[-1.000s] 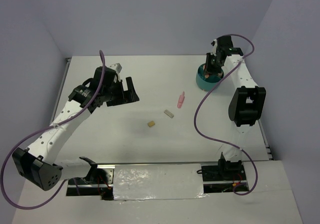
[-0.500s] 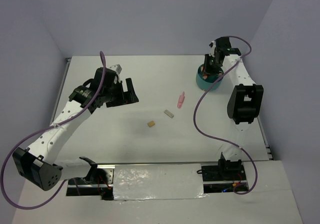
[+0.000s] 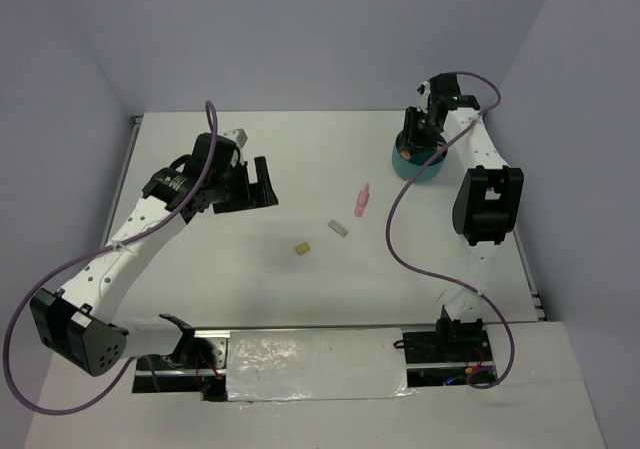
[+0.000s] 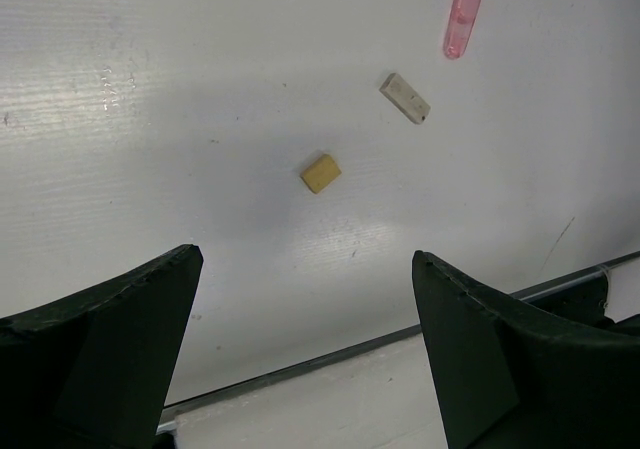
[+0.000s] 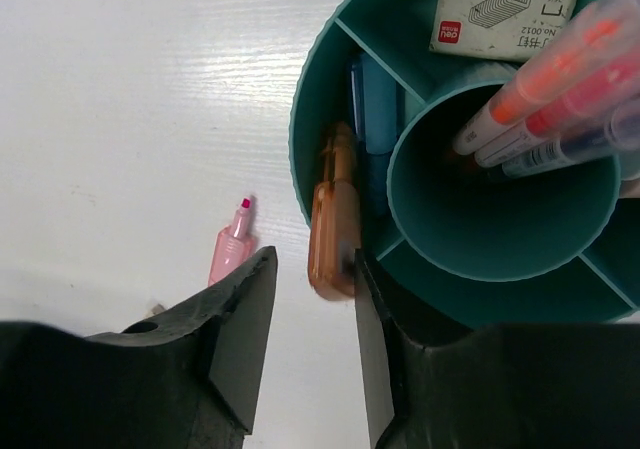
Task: Sort the stationery into containers
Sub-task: Place the pen in the storage box.
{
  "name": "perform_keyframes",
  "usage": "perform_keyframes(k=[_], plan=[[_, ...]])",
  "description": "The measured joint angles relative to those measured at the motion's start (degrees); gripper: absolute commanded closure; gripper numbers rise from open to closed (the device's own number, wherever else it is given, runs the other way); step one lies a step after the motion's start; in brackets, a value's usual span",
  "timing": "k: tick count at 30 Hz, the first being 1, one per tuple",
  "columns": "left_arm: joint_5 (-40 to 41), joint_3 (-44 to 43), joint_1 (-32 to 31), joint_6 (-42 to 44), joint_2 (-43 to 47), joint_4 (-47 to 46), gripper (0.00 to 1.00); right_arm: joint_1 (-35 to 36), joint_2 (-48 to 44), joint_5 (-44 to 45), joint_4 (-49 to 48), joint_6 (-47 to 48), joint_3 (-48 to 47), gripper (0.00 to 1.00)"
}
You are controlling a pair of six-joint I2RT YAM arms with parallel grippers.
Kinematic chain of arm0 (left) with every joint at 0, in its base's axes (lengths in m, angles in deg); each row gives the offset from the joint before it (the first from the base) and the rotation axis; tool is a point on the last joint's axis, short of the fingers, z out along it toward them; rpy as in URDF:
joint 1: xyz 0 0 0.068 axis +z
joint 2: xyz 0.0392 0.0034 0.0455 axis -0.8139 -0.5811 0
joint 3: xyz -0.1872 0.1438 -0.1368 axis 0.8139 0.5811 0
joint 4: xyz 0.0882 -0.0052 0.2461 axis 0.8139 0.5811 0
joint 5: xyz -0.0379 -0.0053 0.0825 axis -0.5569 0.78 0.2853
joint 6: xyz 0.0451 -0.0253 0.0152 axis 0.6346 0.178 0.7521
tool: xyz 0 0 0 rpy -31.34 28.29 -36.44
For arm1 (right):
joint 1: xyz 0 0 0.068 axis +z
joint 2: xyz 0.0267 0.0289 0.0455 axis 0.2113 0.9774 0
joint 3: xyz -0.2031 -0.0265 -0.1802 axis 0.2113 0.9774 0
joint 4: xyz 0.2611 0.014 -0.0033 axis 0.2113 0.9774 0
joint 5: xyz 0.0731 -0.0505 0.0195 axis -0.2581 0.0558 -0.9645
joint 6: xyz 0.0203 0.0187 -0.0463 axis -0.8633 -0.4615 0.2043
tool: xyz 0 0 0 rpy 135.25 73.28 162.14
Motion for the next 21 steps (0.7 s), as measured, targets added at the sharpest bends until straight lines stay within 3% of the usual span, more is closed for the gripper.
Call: perform_keyframes(k=[9, 13, 16, 21], plan=[[-0.42, -1.53, 0.11, 0.85, -1.27, 0.17, 0.01, 0.04, -0.11, -0.09, 0.09, -0.02, -0.02, 0.5], [-1.55, -2.27, 0.13, 1.42, -2.8, -0.11, 0.01, 0.09, -1.03, 0.26, 1.33, -0.28, -1.25, 0.44], [-2.71, -2.93, 0.13, 1.4, -4.72, -1.22, 0.01, 0.11, -4.94, 1.2, 1.6, -0.59, -0.66, 0.43], [-2.75, -4.63, -2.21, 1.29, -9.53, -3.41, 0.01, 0.11, -19.45, 1.64, -0.09, -1.79, 7.21, 0.43]])
